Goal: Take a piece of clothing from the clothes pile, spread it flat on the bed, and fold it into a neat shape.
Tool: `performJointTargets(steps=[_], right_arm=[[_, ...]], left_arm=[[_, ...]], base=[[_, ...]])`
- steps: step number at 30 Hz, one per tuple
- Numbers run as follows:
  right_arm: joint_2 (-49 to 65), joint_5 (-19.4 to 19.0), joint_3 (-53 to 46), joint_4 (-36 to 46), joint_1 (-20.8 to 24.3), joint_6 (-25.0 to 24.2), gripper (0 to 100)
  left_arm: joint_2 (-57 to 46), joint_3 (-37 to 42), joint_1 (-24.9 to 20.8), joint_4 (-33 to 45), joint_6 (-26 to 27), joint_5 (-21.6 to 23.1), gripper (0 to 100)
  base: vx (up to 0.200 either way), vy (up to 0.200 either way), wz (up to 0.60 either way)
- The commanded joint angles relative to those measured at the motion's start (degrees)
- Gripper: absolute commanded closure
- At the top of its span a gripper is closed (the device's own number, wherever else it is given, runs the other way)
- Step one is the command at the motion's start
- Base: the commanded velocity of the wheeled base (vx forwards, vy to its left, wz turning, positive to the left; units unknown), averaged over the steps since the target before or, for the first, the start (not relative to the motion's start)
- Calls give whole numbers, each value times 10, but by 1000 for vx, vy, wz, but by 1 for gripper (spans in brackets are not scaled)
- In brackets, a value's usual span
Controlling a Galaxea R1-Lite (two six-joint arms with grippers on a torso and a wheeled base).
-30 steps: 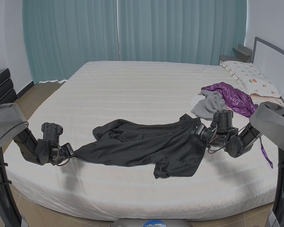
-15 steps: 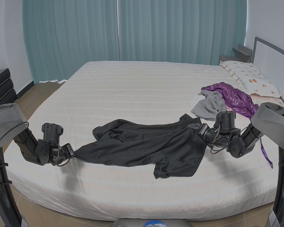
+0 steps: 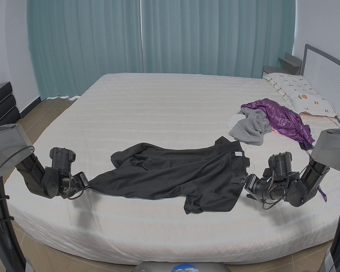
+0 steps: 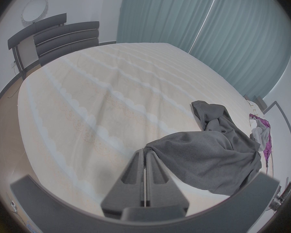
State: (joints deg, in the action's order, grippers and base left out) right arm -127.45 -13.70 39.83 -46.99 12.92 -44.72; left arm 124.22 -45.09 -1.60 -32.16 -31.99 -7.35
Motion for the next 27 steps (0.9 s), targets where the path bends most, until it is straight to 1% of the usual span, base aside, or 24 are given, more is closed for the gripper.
performJointTargets(steps=[1, 2, 3, 7, 12, 18, 22, 24, 25, 27], right_arm=[[-12, -1, 2, 3, 3, 2, 0], [-17, -1, 6, 5, 3, 2, 0], [-31, 0, 20, 7, 4, 2, 100], [-66, 7, 65, 3, 11, -1, 100], [-46, 4, 93, -1, 8, -5, 100], [-36, 7, 159, 16, 3, -14, 100], [-38, 1, 165, 51, 4, -13, 100], [-39, 1, 161, 52, 4, -12, 100], [-39, 0, 144, 53, 5, -10, 0], [-38, -1, 129, 54, 4, -2, 0]], left_arm=[[-1, 1, -2, -1, 0, 0, 100], [-1, 1, -3, -1, 0, 1, 100], [-1, 1, -3, -1, 0, 0, 100], [0, 1, -2, -1, 0, 0, 100], [0, 1, -2, -1, 0, 0, 100], [1, 0, -2, -1, -1, 0, 100], [1, 0, -2, -2, 0, 0, 100], [2, 0, -2, -2, 0, 0, 100], [2, 0, -2, -2, -1, 0, 100], [3, 0, -2, -2, 0, 0, 100]], base=[[0, 0, 0], [0, 0, 0], [0, 0, 0], [0, 0, 0], [0, 0, 0], [0, 0, 0], [0, 0, 0], [0, 0, 0], [0, 0, 0], [0, 0, 0]])
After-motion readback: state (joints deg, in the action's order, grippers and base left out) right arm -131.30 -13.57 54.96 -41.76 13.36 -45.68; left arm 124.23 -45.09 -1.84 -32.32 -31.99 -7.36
